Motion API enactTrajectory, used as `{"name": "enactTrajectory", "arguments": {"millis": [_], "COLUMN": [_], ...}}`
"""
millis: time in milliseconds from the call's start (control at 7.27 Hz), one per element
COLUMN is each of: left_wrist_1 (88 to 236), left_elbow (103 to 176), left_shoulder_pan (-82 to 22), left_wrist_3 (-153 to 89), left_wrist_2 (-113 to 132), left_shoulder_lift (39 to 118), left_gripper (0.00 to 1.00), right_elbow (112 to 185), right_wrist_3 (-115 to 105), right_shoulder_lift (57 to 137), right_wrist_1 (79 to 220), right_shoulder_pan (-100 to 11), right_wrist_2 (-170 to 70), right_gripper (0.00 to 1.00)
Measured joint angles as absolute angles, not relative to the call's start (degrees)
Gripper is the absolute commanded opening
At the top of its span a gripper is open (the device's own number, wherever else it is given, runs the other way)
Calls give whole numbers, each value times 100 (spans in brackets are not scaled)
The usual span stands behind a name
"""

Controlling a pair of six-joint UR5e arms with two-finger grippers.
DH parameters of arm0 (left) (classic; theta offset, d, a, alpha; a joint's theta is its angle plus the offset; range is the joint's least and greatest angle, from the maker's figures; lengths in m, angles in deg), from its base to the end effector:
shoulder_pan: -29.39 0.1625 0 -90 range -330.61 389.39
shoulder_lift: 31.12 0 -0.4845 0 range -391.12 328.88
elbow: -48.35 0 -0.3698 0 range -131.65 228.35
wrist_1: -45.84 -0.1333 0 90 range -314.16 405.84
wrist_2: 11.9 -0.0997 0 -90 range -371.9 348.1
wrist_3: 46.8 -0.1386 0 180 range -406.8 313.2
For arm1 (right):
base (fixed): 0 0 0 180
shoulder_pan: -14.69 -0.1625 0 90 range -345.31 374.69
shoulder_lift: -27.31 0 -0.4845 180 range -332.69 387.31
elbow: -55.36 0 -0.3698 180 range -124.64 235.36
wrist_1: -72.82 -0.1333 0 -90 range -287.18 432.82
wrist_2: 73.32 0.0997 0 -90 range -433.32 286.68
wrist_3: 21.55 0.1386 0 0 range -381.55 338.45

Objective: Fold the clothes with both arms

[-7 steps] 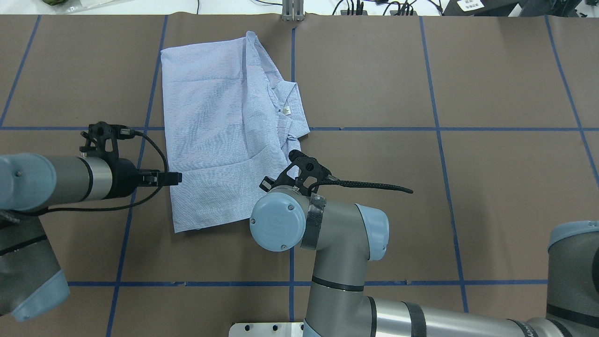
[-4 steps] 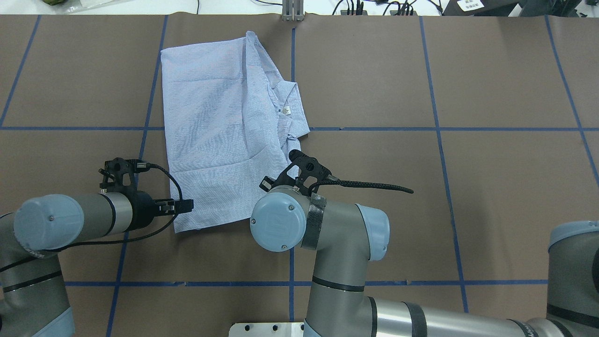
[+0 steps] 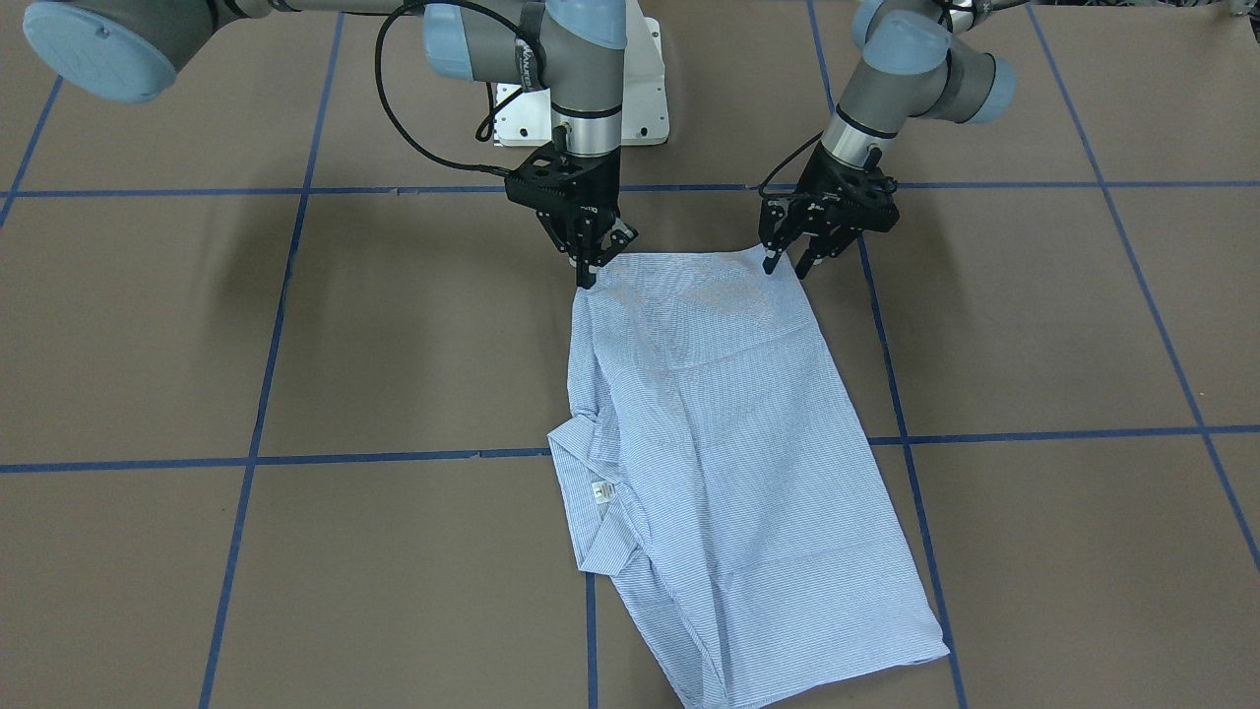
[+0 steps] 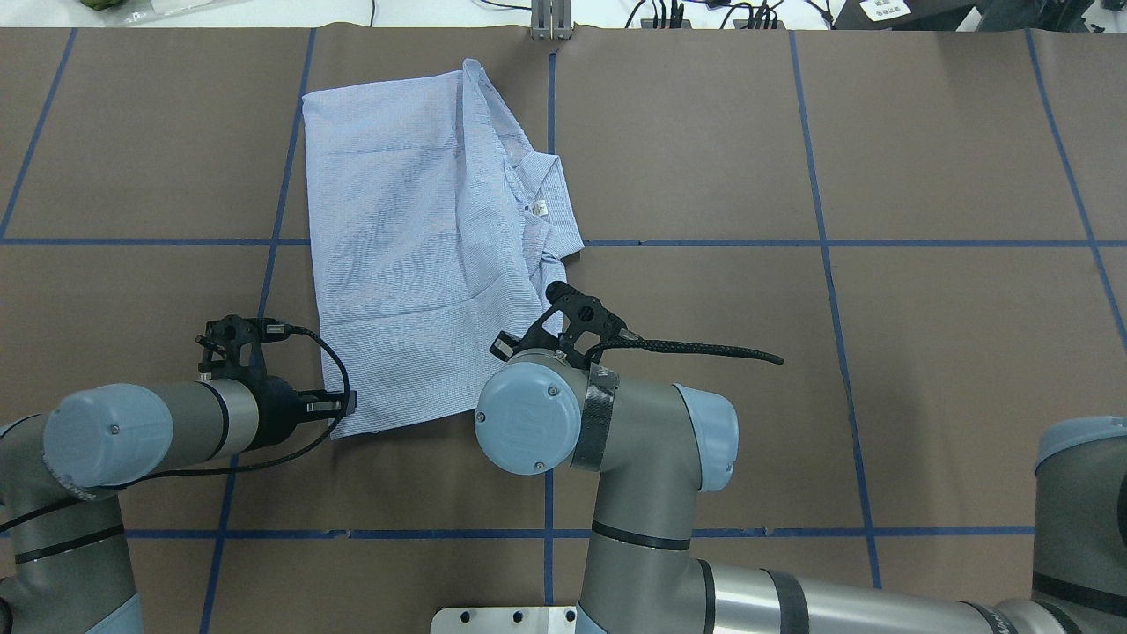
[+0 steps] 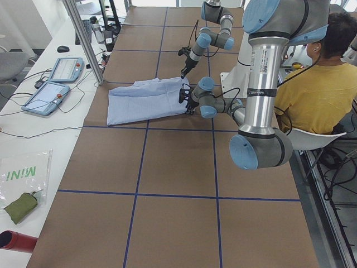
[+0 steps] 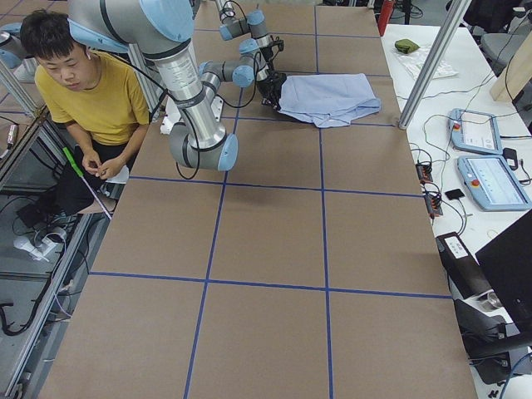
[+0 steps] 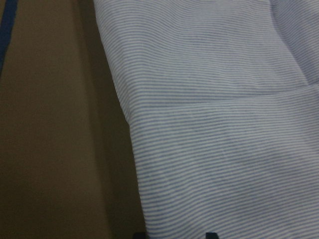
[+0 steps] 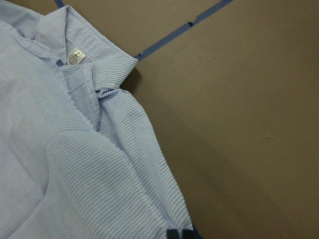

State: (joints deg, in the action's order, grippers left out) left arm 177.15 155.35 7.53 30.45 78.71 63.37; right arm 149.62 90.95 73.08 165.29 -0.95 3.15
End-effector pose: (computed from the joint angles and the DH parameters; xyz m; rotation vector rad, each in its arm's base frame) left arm 0.4622 -0.3275 0.4847 0.3172 1.0502 -0.1369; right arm -0.6768 -0.3616 0.2546 0.1791 -0.8302 0.7210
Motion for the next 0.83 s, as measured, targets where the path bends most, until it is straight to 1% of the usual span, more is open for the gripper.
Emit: {"name": "enactTrajectory", "arguments": {"millis": [138, 275, 550, 825], "left_wrist_1": [17715, 17715, 17715, 17715], "left_elbow": [15536, 15546, 15593, 15780], "left_shoulder_pan": [806, 859, 903, 920], "left_wrist_3": [3046, 3046, 3040, 3029], "left_wrist_2": [7874, 7880, 7892, 7962], "left_shoulder_lift": [6341, 6353, 6375, 6533], "left_gripper": [14, 0, 0, 0], "right_elbow": [14964, 14976, 15119, 15606], "right_wrist_3": [9095, 9095, 9094, 9088], "right_shoulder_lift": [7310, 7316, 7440, 7861], "right_wrist_1": [16528, 16531, 16531, 16530], "right_shoulder_pan": [-95, -95, -95, -101], "right_wrist_2": [314, 314, 314, 320], "right_gripper": [0, 0, 0, 0]}}
